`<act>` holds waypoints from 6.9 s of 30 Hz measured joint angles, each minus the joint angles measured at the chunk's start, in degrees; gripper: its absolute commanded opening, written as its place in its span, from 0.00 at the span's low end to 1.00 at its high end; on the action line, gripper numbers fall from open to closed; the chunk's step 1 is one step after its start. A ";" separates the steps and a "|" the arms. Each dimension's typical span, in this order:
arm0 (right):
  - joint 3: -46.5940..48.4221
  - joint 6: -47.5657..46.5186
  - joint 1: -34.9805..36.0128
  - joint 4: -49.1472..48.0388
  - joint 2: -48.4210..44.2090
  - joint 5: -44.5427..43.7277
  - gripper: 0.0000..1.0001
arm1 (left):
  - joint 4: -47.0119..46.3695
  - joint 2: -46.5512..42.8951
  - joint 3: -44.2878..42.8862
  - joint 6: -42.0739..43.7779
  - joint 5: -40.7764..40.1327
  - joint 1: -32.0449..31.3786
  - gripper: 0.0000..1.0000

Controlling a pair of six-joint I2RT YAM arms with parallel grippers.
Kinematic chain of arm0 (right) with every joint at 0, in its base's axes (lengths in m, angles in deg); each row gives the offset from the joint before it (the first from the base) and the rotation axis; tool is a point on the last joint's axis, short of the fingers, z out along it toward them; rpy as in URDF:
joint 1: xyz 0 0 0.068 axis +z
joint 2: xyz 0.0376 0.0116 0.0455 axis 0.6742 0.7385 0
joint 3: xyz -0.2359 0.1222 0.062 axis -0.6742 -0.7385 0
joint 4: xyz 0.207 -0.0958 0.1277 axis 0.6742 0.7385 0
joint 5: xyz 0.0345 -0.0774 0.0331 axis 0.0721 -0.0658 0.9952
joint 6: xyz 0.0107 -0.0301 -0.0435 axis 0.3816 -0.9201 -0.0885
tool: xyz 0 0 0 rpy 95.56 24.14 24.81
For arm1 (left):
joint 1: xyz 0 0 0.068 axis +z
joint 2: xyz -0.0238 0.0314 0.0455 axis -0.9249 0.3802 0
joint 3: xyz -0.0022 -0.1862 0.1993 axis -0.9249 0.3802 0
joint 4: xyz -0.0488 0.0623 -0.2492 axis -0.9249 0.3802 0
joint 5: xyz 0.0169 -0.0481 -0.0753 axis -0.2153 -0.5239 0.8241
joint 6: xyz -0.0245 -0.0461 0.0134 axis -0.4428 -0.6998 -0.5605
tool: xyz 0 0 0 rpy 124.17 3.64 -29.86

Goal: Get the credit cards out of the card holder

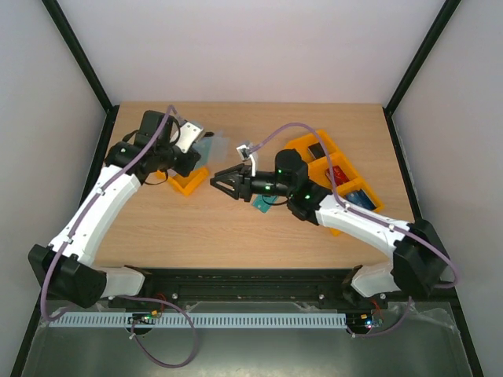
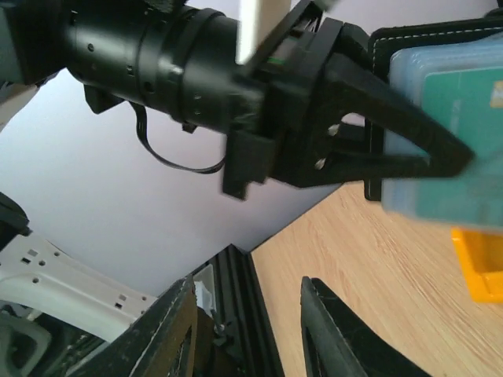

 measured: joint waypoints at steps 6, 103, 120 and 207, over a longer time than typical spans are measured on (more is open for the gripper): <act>0.26 1.57 -0.35 -4.87 1.46 1.38 0.25 | 3.76 -0.52 -3.32 1.92 24.70 3.76 0.02; 1.79 -5.75 -3.72 5.20 -3.30 10.12 0.02 | 20.83 -1.73 -5.95 23.02 52.96 6.34 0.19; -0.52 -6.99 -6.84 4.00 -9.46 8.72 0.02 | 22.47 -1.73 -5.60 26.25 58.25 5.57 0.07; -29.57 39.71 -4.63 -2.12 -7.69 -46.51 0.86 | 2.10 -2.05 1.51 0.50 38.16 10.88 0.02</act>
